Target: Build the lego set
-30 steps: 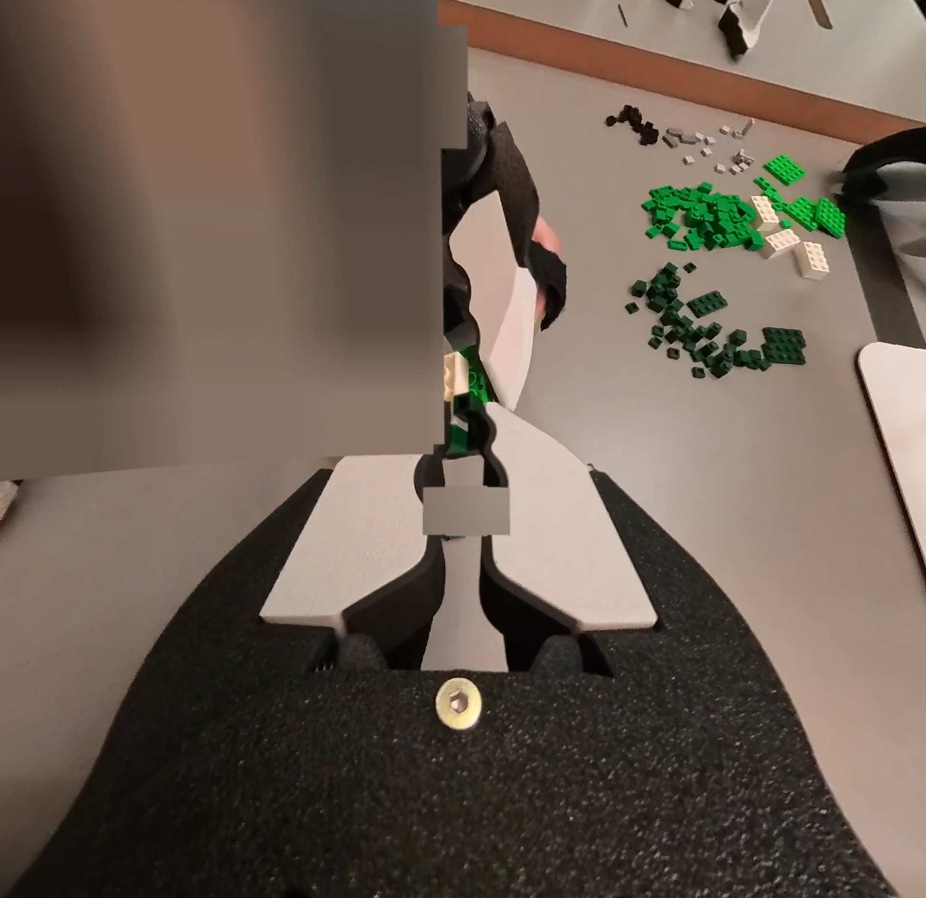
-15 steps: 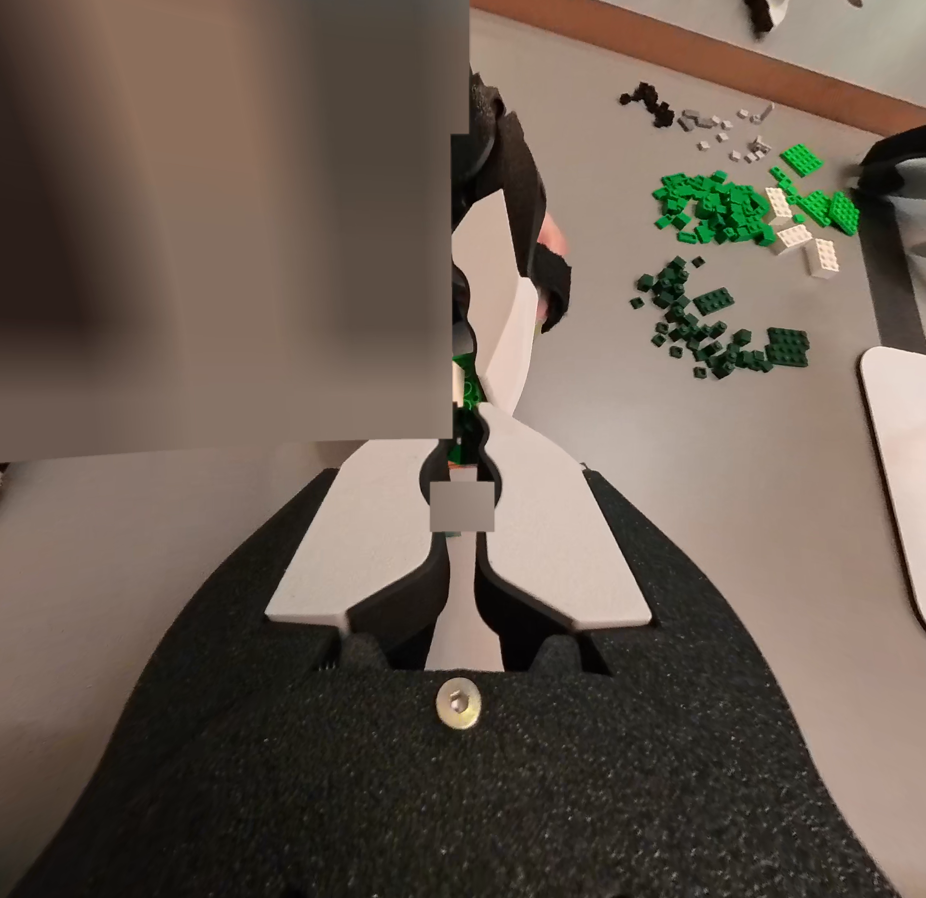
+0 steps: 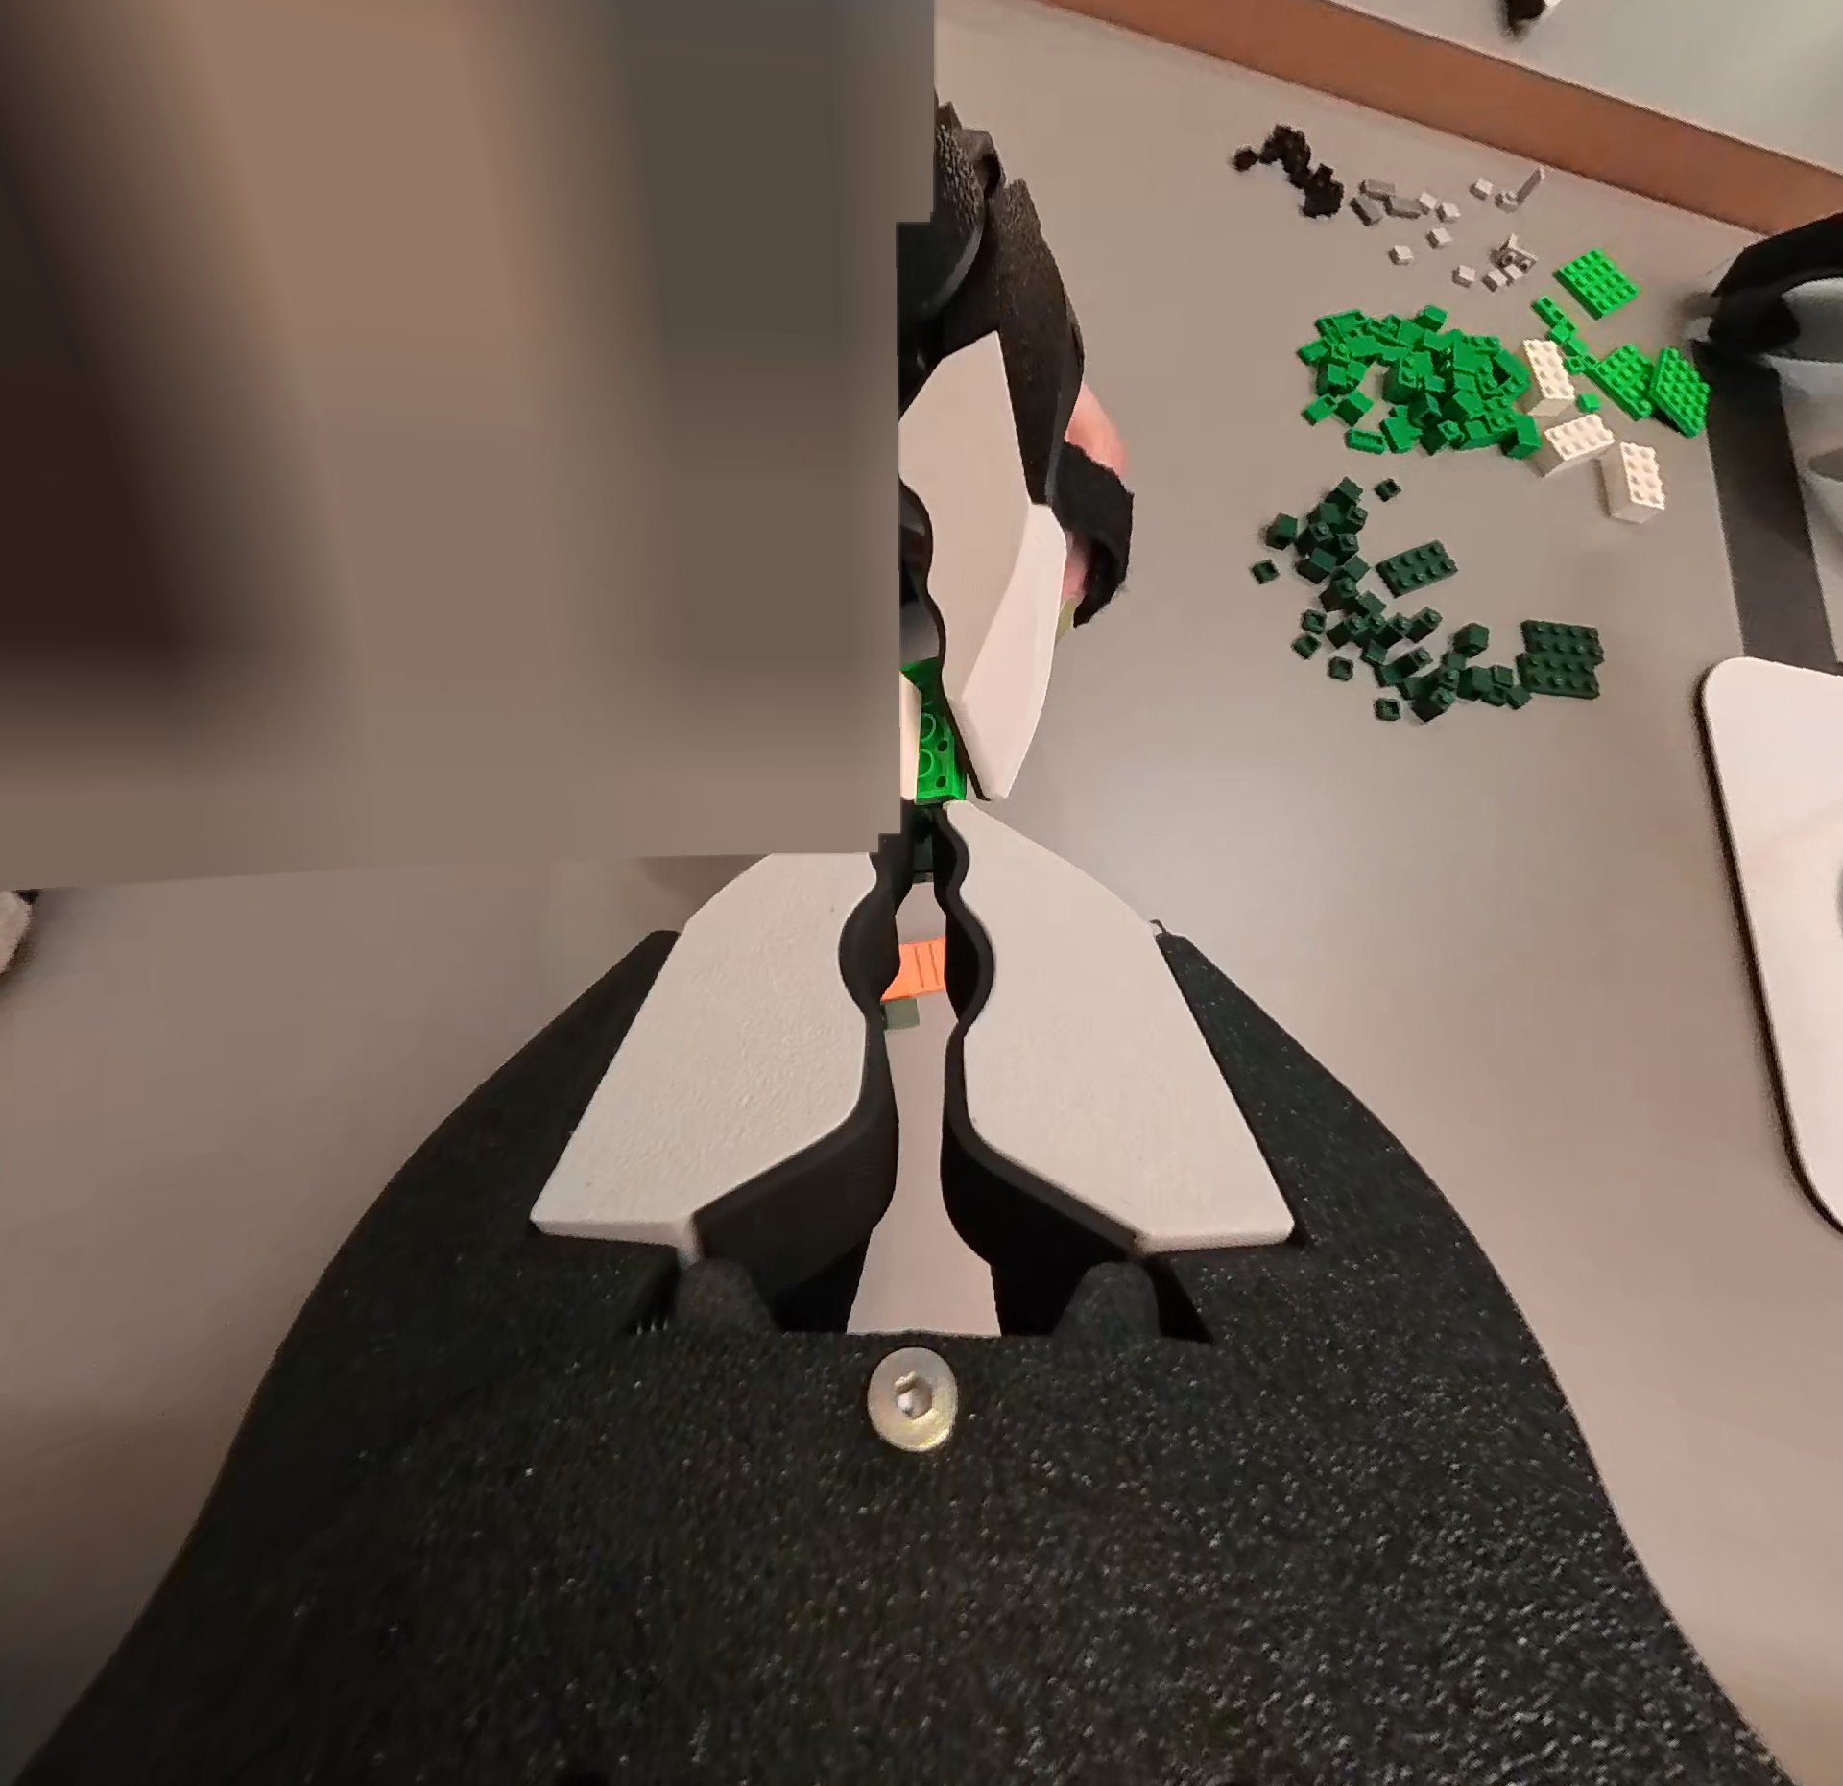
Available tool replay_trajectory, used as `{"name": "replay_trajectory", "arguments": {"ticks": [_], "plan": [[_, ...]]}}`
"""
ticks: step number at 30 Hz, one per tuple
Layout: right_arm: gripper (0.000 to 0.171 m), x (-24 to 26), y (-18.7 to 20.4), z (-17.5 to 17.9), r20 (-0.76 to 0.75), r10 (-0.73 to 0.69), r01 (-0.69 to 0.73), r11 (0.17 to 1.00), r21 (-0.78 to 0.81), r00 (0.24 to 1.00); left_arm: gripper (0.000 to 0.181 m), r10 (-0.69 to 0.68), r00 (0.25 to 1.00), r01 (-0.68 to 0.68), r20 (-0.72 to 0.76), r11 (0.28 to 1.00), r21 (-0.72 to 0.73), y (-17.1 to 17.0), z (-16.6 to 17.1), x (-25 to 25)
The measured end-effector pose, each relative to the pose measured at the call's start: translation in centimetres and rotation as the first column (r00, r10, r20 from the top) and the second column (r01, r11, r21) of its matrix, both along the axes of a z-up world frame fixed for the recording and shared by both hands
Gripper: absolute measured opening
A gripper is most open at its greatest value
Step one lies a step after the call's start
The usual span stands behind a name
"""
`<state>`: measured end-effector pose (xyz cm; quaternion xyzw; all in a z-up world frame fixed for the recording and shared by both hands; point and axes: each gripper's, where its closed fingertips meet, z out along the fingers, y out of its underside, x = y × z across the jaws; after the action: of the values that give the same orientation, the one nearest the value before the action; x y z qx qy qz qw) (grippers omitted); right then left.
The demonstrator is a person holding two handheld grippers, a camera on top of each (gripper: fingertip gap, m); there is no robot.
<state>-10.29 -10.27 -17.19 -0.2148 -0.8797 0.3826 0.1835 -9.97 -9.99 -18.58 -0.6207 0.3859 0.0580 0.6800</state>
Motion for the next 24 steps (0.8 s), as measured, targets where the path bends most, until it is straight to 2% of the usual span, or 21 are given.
{"name": "replay_trajectory", "arguments": {"ticks": [11,24], "plan": [[0.005,0.1,-0.3,0.6,-0.007,0.025,-0.025,0.995,-0.092,1.000,0.036,-0.034,0.999,0.033,0.035,0.999,0.029,-0.4,0.7,0.3],[0.007,0.0,-0.4,1.0,-0.018,0.019,-0.021,0.992,-0.124,1.000,0.036,-0.042,0.998,0.040,0.040,0.998,0.047,-0.5,1.0,0.4]]}}
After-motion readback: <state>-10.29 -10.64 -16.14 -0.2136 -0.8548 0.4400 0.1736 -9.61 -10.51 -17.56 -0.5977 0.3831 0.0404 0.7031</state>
